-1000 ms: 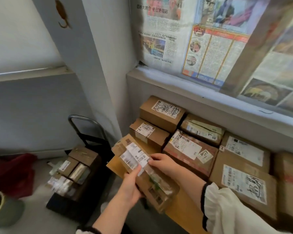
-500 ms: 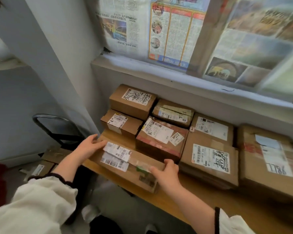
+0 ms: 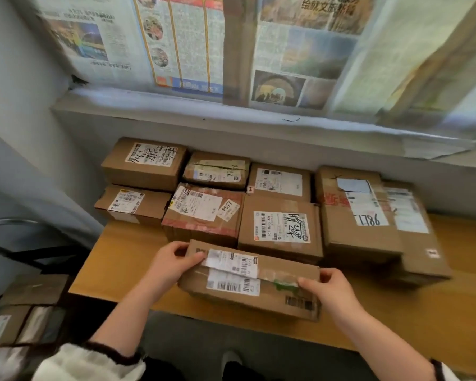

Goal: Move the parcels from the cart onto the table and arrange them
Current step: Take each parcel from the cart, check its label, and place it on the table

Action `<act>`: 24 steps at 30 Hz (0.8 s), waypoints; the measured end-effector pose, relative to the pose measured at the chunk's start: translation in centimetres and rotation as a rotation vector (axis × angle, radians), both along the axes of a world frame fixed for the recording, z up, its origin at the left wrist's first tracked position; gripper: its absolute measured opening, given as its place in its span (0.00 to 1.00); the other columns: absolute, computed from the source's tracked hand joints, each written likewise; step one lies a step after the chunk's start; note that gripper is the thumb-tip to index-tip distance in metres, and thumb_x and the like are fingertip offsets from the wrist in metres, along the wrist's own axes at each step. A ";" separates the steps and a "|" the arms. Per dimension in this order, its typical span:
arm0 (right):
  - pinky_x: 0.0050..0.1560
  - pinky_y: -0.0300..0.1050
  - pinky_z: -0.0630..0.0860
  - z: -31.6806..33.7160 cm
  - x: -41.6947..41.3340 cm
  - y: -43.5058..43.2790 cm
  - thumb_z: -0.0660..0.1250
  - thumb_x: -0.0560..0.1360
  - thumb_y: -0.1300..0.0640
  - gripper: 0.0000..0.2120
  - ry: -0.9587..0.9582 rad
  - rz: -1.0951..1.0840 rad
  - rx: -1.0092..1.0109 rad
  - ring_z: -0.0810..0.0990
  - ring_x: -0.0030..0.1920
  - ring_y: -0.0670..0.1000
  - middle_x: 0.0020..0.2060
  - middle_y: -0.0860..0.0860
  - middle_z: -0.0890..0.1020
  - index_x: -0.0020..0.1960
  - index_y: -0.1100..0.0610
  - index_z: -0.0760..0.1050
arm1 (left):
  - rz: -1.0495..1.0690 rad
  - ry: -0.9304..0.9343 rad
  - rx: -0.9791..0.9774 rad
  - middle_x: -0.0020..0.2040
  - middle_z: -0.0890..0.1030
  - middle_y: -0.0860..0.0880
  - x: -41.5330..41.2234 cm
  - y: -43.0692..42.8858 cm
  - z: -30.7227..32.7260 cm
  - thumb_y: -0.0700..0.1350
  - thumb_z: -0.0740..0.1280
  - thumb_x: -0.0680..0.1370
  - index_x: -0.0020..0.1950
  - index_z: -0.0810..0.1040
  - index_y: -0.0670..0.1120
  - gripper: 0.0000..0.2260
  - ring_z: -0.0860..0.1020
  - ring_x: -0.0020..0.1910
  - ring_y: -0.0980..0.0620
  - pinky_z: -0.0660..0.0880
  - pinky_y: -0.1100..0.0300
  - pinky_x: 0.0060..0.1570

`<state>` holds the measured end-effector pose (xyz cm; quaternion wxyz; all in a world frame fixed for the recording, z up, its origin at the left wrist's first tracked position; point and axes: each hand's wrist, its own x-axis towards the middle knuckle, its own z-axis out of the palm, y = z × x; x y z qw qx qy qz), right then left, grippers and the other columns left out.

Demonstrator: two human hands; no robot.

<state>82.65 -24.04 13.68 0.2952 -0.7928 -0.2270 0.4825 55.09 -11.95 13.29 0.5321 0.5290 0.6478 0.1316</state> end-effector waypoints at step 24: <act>0.58 0.49 0.71 0.7 -1.2 1.3 0.69 0.74 0.55 0.26 -0.397 -0.121 0.252 0.70 0.65 0.56 0.67 0.55 0.69 0.69 0.58 0.65 | 0.204 -0.105 0.163 0.57 0.76 0.50 -0.3 0.8 -1.7 0.50 0.65 0.77 0.65 0.72 0.45 0.17 0.75 0.56 0.51 0.75 0.59 0.49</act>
